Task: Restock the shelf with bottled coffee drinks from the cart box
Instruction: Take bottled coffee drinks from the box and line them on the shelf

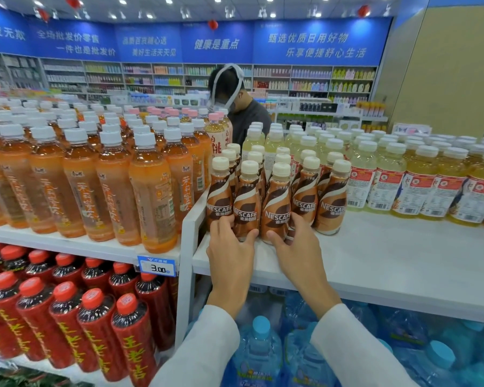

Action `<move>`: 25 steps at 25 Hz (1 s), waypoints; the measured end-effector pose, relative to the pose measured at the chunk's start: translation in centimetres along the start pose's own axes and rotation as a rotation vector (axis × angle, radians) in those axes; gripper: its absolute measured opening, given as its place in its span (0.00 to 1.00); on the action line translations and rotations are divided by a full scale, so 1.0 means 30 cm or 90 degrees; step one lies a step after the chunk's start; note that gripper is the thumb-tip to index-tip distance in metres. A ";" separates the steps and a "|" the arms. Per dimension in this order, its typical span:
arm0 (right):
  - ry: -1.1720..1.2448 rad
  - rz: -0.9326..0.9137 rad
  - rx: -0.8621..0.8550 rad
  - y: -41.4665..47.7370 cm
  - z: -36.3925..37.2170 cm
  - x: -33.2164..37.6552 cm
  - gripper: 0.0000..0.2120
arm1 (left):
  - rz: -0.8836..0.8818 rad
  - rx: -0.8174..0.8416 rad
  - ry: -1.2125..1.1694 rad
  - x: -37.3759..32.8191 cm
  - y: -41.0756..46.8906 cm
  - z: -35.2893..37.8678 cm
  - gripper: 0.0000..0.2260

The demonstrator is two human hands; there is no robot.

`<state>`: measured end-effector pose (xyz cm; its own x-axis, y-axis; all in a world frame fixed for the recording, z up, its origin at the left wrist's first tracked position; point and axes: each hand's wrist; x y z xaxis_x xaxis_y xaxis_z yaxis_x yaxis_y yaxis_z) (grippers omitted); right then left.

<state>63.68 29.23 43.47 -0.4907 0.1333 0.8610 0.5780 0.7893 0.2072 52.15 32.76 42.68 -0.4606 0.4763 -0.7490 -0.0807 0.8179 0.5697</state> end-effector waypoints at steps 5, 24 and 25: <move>0.002 0.009 -0.001 0.004 0.006 0.001 0.29 | -0.003 -0.004 0.010 0.001 0.001 0.012 0.21; 0.003 -0.013 -0.059 0.016 0.026 -0.006 0.28 | -0.016 0.006 0.054 -0.004 0.010 0.027 0.22; 0.002 -0.012 -0.064 0.017 0.028 -0.007 0.28 | -0.016 0.004 0.055 -0.005 0.011 0.028 0.22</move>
<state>63.53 30.10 43.00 -0.5009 0.1171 0.8575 0.6311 0.7274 0.2693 52.93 33.21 42.70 -0.5336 0.4263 -0.7304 -0.0876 0.8312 0.5491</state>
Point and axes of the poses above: each hand's wrist, its own y-axis towards the middle knuckle, its own z-axis out of the palm, x = y × z, and after that the axes turned 10 degrees about z, right-handed
